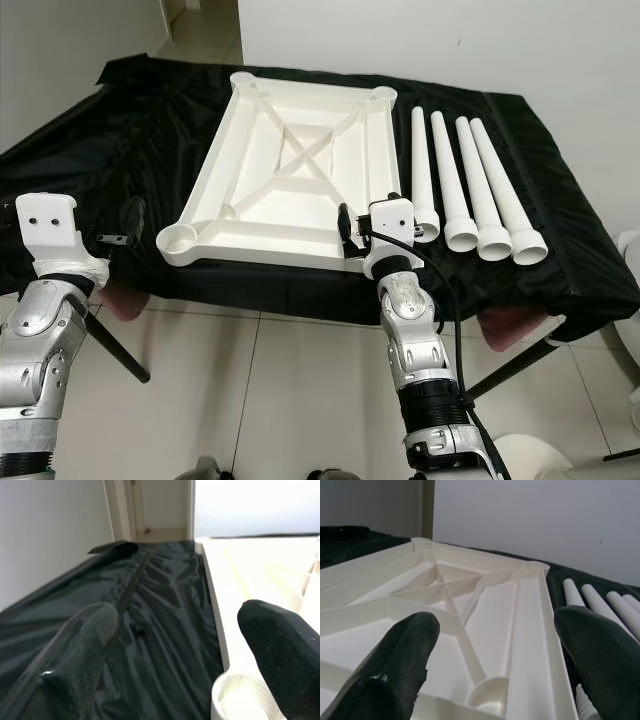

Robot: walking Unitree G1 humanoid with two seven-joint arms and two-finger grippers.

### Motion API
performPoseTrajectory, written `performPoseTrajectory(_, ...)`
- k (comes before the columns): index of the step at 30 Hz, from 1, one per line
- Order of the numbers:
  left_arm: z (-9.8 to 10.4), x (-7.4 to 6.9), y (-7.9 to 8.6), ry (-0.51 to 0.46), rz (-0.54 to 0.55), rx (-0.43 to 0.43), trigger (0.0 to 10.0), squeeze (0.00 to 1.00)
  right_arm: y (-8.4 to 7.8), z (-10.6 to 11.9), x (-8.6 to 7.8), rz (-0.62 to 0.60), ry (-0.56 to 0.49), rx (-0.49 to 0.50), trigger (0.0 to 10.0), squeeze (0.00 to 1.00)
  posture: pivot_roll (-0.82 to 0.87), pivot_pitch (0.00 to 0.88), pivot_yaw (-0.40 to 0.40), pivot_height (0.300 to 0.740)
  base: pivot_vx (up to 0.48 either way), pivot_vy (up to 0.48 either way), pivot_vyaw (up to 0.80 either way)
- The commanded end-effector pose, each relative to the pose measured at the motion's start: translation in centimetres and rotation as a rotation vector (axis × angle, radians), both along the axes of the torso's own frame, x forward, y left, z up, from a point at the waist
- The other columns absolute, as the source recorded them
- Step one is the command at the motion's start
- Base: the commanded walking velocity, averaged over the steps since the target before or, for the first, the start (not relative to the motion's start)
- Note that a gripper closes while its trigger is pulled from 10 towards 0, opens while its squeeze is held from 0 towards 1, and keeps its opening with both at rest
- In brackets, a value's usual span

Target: Building children table

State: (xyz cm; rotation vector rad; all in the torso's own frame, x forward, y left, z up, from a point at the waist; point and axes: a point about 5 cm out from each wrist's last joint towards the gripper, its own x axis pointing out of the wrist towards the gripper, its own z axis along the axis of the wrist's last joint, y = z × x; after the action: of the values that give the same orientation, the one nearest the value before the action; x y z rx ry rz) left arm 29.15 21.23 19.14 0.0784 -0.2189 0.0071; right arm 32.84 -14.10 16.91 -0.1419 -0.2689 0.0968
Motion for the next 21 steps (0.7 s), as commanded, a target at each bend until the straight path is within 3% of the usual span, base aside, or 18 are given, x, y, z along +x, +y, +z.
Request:
performPoseTrajectory(1,-0.05,0.05,-0.36,0.003,-0.064,0.01,10.0,0.0,-0.27,0.03,0.01,-0.02,-0.009,0.007,10.0,0.0,0.02,0.063,0.009,0.74,0.27,0.0,0.0)
performPoseTrajectory(10,0.0,-0.02,-0.47,-0.001,-0.065,0.005,10.0,0.0,-0.33,0.07,0.06,-0.029,-0.01,0.005,10.0,0.0,0.02,0.083,0.002,0.74,0.289,0.0,0.0)
performPoseTrajectory(21,-0.08,-0.42,-0.55,-0.018,-0.059,-0.034,10.0,0.0,-0.95,0.32,0.36,-0.052,-0.007,0.012,10.0,0.0,0.01,0.094,-0.004,0.74,0.0,0.0,0.0)
